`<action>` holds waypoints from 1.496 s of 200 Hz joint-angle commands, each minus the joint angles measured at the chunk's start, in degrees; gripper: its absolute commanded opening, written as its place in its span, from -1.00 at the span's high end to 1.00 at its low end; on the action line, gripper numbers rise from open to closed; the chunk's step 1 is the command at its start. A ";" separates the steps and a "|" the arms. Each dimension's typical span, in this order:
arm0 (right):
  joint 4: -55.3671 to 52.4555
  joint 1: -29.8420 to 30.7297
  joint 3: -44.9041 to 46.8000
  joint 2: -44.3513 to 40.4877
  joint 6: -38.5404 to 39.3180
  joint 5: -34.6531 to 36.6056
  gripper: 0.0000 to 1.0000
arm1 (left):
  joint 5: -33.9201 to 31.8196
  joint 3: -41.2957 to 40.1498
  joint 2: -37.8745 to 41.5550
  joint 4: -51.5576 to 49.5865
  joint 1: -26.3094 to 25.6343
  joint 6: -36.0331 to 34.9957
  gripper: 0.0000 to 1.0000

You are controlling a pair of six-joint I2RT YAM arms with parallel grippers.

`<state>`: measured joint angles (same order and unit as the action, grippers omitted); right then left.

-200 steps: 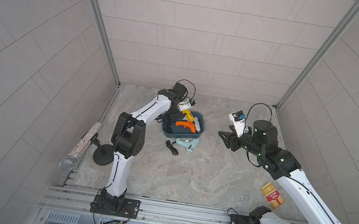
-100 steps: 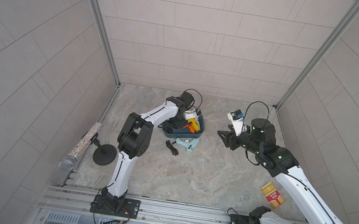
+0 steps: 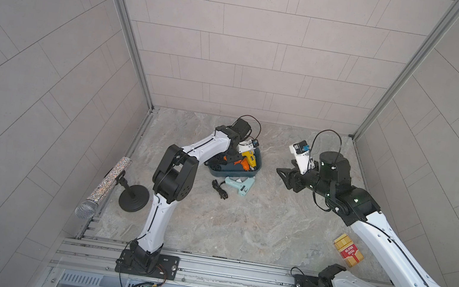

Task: Put the hot melt glue gun into the storage box
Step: Place the hot melt adhesive gun in the storage box, then pick up the hot melt adhesive gun from the center of the board.

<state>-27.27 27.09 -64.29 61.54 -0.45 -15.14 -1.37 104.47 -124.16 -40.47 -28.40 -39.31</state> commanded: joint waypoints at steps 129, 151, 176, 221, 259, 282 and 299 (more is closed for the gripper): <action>-0.98 1.37 0.46 0.68 -5.70 3.15 -0.45 | -16.85 -2.83 14.92 5.33 -3.63 8.77 -0.48; -1.88 1.34 2.17 2.20 -13.23 5.30 -0.38 | -25.21 -10.25 24.46 7.83 -2.77 15.08 -0.57; -3.36 1.37 2.08 7.20 -24.87 4.78 -0.22 | -28.32 -19.60 37.31 5.78 1.01 26.20 -0.62; -8.02 6.81 -5.63 21.04 -36.98 8.22 -0.14 | -30.15 -34.41 56.19 -4.04 4.22 38.42 -0.65; -7.77 9.81 -9.76 28.71 -44.55 10.93 -0.25 | -28.16 -42.39 65.52 -8.13 4.23 44.99 -0.67; -8.63 10.00 -11.05 32.16 -48.23 11.78 -0.26 | -27.50 -46.88 70.66 -7.52 4.30 46.73 -0.67; -10.03 10.30 -12.49 34.86 -49.70 12.08 -0.29 | -27.96 -49.04 74.33 -7.27 4.36 46.73 -0.70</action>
<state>-34.06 37.01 -74.78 93.51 -44.86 -5.63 -29.10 57.65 -54.48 -46.65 -24.14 4.25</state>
